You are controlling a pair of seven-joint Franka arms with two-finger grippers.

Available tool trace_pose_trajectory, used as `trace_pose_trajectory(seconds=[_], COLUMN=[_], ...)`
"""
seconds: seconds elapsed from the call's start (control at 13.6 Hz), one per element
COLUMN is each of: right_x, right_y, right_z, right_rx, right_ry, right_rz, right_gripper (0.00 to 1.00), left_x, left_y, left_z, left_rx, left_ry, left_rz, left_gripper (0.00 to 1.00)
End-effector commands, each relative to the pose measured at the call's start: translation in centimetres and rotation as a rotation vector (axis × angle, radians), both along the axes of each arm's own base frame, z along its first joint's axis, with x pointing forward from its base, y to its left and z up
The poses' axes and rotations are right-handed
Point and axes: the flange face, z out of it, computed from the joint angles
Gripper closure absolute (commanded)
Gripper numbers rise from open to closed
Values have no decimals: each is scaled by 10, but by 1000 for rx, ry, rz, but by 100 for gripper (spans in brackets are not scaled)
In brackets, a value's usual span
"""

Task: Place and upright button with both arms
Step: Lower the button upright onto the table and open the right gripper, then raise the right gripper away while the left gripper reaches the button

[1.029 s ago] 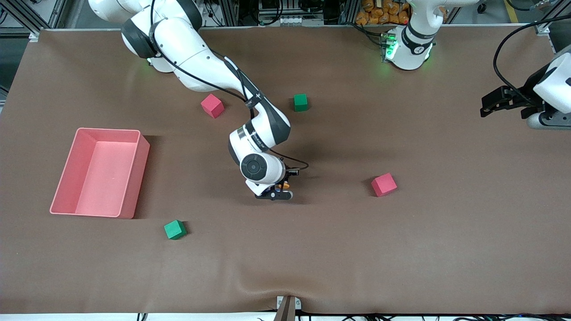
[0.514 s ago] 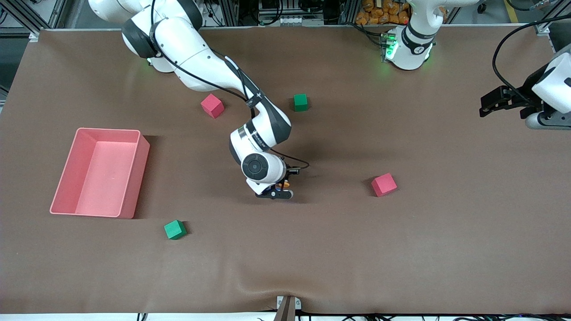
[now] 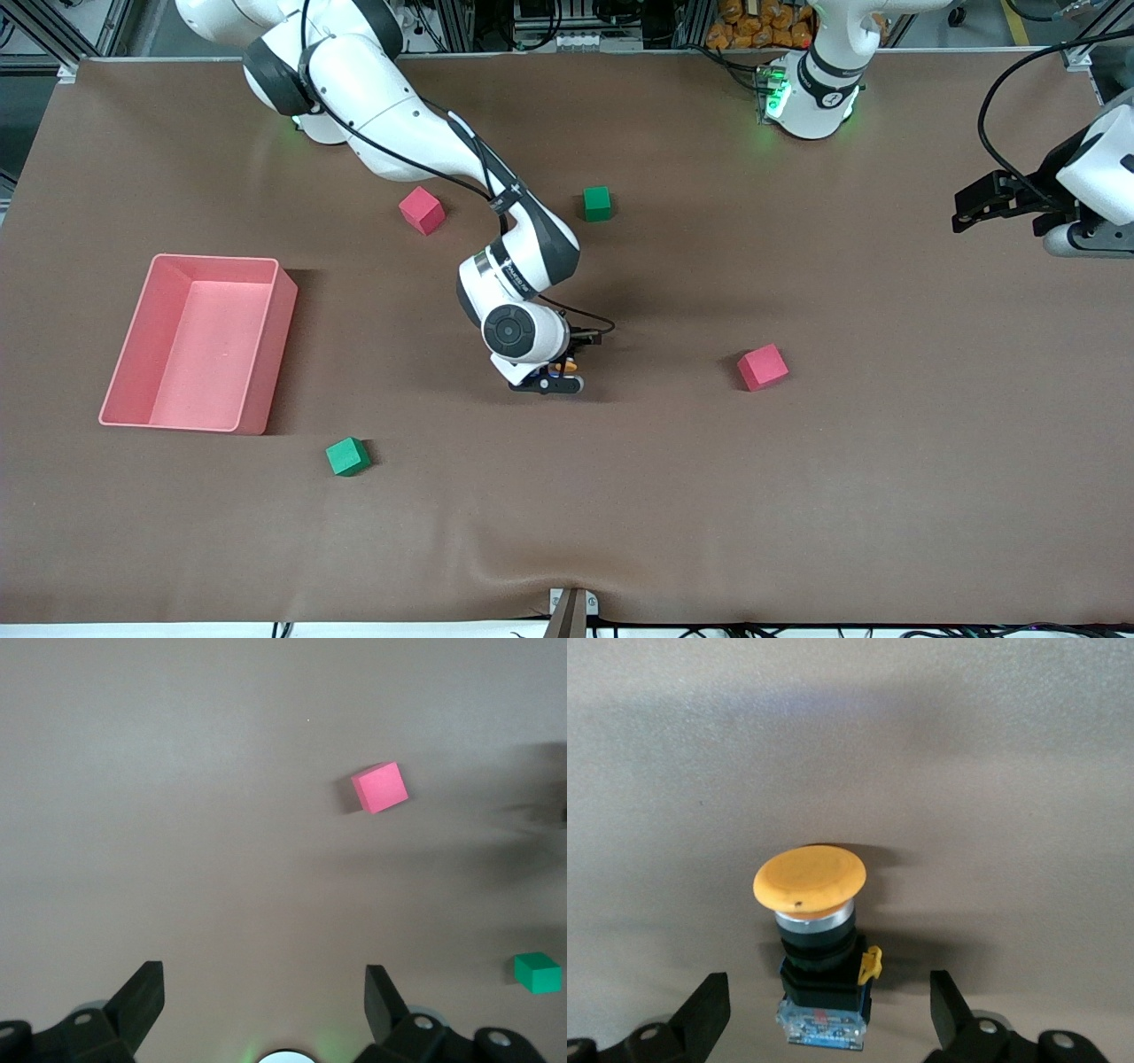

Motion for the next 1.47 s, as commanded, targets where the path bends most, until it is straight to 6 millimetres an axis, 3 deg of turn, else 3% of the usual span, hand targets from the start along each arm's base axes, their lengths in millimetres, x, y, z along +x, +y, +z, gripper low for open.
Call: trace_pose_trajectory(seconds=[0.0, 0.29, 0.51, 0.81, 0.88, 0.96, 1.1, 1.4], right_x=[2, 8, 39, 74, 78, 80, 72, 36], right_y=[6, -8, -53, -149, -181, -216, -290, -413], right_z=[15, 65, 120, 204, 226, 243, 282, 344], right_rx=[9, 4, 25, -100, -87, -73, -79, -127], right_ry=[12, 43, 13, -85, -106, -116, -147, -218], right_rz=[-4, 13, -11, -38, -23, -13, -22, -9], right_gripper=[0, 0, 0, 0, 0, 0, 0, 0], left_x=[-2, -3, 0, 14, 20, 21, 25, 35], left_y=[-3, -20, -35, -63, -66, -83, -121, -205], left_z=[4, 5, -4, -34, -40, -50, -79, -119], left_rx=[-14, -10, -11, -149, -152, -149, -112, -64], left_ry=[5, 1, 18, 89, 98, 119, 167, 220], left_rz=[34, 39, 10, 38, 45, 17, -28, 6], left_gripper=[0, 0, 0, 0, 0, 0, 0, 0])
